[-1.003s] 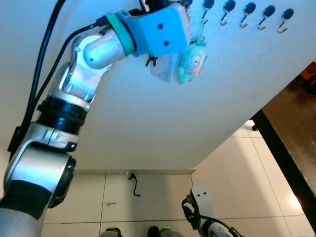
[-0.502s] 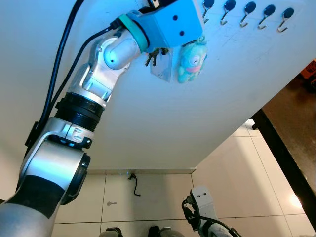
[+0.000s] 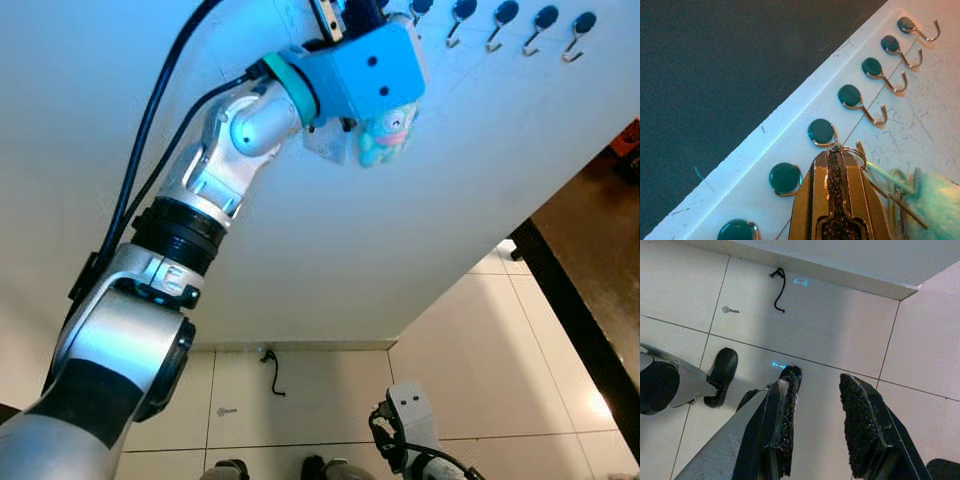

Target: Hang keys on a hook

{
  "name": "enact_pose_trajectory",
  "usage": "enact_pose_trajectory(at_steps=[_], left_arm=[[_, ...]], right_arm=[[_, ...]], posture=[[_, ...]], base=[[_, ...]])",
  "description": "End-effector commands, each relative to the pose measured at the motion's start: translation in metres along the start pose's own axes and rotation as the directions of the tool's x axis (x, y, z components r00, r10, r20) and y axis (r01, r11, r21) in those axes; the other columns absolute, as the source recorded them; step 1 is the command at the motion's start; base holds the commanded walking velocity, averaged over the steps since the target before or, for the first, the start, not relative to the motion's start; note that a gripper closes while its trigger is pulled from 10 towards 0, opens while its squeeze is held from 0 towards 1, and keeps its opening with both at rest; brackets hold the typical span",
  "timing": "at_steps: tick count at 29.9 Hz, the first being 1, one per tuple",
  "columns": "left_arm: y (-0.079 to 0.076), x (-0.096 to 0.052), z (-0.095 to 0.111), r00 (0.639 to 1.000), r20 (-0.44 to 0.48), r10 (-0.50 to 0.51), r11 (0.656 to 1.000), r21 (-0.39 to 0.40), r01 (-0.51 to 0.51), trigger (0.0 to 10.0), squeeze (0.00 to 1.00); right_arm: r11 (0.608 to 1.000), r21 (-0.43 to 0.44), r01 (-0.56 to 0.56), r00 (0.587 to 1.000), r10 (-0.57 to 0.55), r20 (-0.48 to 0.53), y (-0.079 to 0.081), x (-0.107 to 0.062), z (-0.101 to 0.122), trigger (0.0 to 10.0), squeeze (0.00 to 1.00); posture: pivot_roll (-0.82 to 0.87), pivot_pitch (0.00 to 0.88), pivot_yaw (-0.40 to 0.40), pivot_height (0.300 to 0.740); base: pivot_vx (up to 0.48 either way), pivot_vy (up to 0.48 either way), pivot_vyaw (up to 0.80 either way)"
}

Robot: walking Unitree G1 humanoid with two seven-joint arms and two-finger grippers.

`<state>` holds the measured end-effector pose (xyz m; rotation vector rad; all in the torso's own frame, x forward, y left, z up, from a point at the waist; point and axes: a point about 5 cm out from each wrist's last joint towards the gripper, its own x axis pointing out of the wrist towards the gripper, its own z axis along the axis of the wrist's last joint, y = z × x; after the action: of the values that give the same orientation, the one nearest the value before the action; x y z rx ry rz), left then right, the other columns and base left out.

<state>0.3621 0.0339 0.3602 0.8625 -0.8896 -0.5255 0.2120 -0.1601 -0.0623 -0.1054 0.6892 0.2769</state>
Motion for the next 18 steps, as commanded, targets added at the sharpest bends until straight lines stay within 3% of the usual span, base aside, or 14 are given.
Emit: enact_pose_trajectory(at_steps=[1,10,18], left_arm=[[-0.011,0.001,-0.001,0.999,0.003,-0.033,0.999,-0.016,0.033,10.0,0.0],[-0.013,0.004,0.004,1.0,0.025,-0.009,0.999,-0.036,0.01,10.0,0.0],[0.005,0.001,0.002,0.997,0.025,0.066,0.997,-0.049,-0.065,10.0,0.0]], right_arm=[[1.0,-0.005,0.001,1.0,-0.001,-0.021,-0.001,-0.003,-0.006,10.0,0.0],[1.0,-0.003,0.004,1.0,-0.004,-0.022,-0.001,-0.003,-0.008,10.0,0.0],[1.0,0.0,0.007,1.0,-0.007,-0.022,-0.001,-0.004,-0.008,10.0,0.0]], posture=[[-0.01,0.146,-0.05,0.74],[-0.01,0.145,-0.05,0.74],[-0.01,0.145,-0.05,0.74]], base=[[0.0,0.0,0.0],[0.0,0.0,0.0],[0.0,0.0,0.0]])
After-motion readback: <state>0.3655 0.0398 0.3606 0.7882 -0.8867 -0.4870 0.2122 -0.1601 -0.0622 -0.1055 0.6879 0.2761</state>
